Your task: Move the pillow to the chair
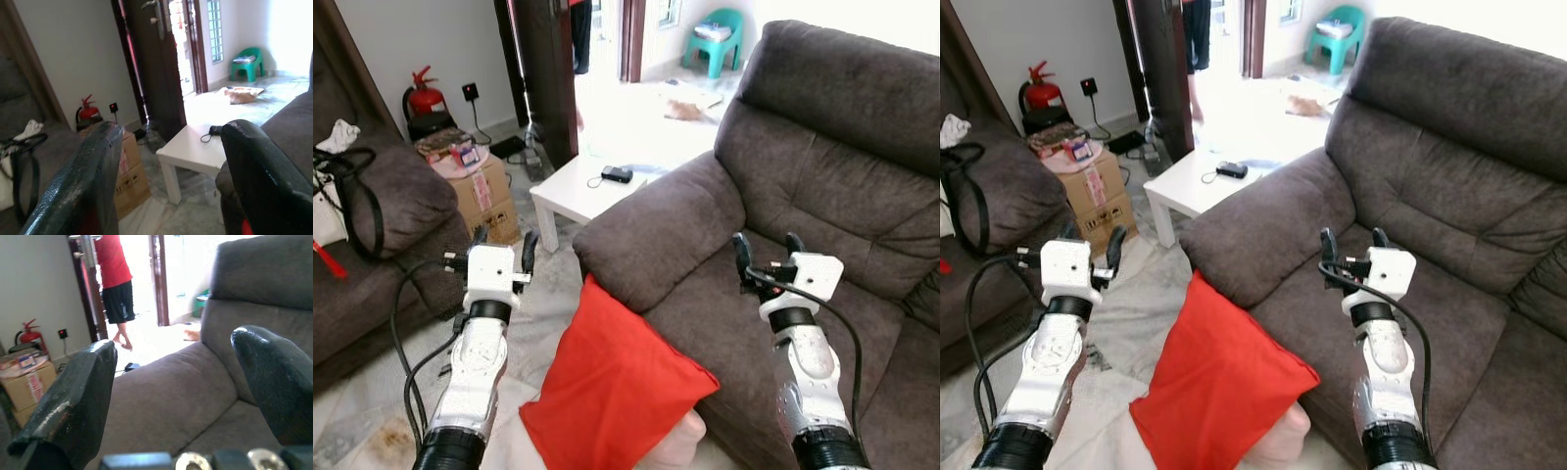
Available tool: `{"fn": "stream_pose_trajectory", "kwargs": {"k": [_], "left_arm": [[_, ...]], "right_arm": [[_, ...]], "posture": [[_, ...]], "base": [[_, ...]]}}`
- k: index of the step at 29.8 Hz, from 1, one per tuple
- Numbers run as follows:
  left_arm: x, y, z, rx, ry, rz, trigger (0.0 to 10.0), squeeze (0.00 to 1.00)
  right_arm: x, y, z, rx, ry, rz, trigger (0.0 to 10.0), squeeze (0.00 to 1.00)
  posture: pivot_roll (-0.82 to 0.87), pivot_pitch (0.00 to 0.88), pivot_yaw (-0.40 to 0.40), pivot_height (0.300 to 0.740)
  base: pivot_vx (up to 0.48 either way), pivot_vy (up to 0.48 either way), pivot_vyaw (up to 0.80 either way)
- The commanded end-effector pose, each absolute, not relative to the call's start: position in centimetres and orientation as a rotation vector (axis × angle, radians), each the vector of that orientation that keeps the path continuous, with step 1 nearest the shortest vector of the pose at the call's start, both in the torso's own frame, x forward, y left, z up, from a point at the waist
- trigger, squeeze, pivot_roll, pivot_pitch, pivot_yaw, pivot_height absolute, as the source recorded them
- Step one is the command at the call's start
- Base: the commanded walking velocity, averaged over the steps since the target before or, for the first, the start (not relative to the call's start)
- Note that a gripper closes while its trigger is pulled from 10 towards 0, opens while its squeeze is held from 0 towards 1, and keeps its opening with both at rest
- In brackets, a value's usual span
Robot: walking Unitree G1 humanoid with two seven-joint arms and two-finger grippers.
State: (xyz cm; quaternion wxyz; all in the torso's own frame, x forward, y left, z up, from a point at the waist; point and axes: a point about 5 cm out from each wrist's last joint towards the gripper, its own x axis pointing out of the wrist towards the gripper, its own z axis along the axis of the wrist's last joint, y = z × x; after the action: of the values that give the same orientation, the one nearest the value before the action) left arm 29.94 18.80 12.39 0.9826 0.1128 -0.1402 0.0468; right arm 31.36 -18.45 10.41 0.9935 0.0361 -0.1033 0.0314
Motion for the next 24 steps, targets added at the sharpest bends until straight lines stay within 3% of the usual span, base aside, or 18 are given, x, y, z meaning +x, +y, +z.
{"fn": "stream_pose_trajectory", "kwargs": {"k": [1,24], "left_arm": [[29.5,19.1,12.8,0.232,-0.288,0.113,10.0,0.0],[29.7,18.0,13.1,0.202,-0.256,0.079,10.0,0.0]], "right_arm": [[31.4,-18.0,10.8,0.077,-0.213,0.091,10.0,0.0],[30.2,-17.9,11.2,0.044,-0.173,0.092,10.0,0.0]], "posture": [[0.07,0.036,-0.082,0.74],[0.0,0.073,-0.06,0.74]], "base": [[0.0,0.0,0.0],[0.0,0.0,0.0]]}}
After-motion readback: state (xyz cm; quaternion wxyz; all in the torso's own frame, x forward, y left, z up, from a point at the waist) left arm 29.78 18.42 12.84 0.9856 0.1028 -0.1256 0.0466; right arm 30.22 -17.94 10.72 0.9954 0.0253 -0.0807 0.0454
